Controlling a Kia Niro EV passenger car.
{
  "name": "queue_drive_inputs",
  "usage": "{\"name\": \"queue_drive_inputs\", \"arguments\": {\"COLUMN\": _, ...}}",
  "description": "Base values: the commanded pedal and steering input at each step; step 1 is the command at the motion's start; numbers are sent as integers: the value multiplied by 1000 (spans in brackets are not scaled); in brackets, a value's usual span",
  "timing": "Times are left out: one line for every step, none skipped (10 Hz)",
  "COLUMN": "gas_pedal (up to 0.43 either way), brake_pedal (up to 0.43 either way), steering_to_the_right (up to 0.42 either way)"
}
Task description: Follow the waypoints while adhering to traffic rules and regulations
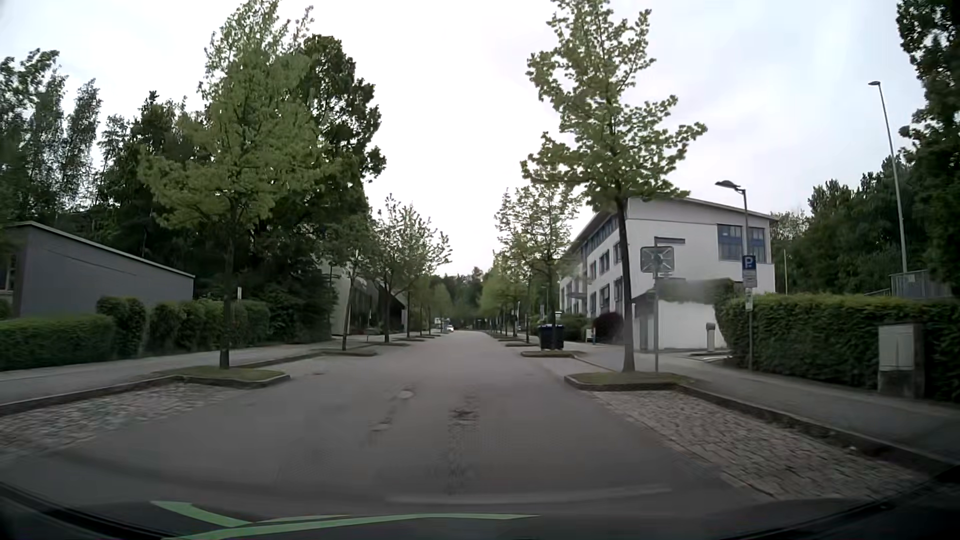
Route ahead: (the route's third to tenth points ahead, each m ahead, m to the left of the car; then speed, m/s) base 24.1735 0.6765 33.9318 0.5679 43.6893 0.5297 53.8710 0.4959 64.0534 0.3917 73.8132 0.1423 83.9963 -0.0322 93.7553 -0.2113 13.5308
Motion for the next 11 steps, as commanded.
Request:
{"name": "queue_drive_inputs", "arguments": {"gas_pedal": 157, "brake_pedal": 0, "steering_to_the_right": -3}}
{"name": "queue_drive_inputs", "arguments": {"gas_pedal": 157, "brake_pedal": 0, "steering_to_the_right": -3}}
{"name": "queue_drive_inputs", "arguments": {"gas_pedal": 157, "brake_pedal": 0, "steering_to_the_right": -2}}
{"name": "queue_drive_inputs", "arguments": {"gas_pedal": 157, "brake_pedal": 0, "steering_to_the_right": -2}}
{"name": "queue_drive_inputs", "arguments": {"gas_pedal": 157, "brake_pedal": 0, "steering_to_the_right": -3}}
{"name": "queue_drive_inputs", "arguments": {"gas_pedal": 157, "brake_pedal": 0, "steering_to_the_right": -3}}
{"name": "queue_drive_inputs", "arguments": {"gas_pedal": 157, "brake_pedal": 0, "steering_to_the_right": -2}}
{"name": "queue_drive_inputs", "arguments": {"gas_pedal": 157, "brake_pedal": 0, "steering_to_the_right": -3}}
{"name": "queue_drive_inputs", "arguments": {"gas_pedal": 157, "brake_pedal": 0, "steering_to_the_right": -3}}
{"name": "queue_drive_inputs", "arguments": {"gas_pedal": 157, "brake_pedal": 0, "steering_to_the_right": -3}}
{"name": "queue_drive_inputs", "arguments": {"gas_pedal": 157, "brake_pedal": 0, "steering_to_the_right": -2}}
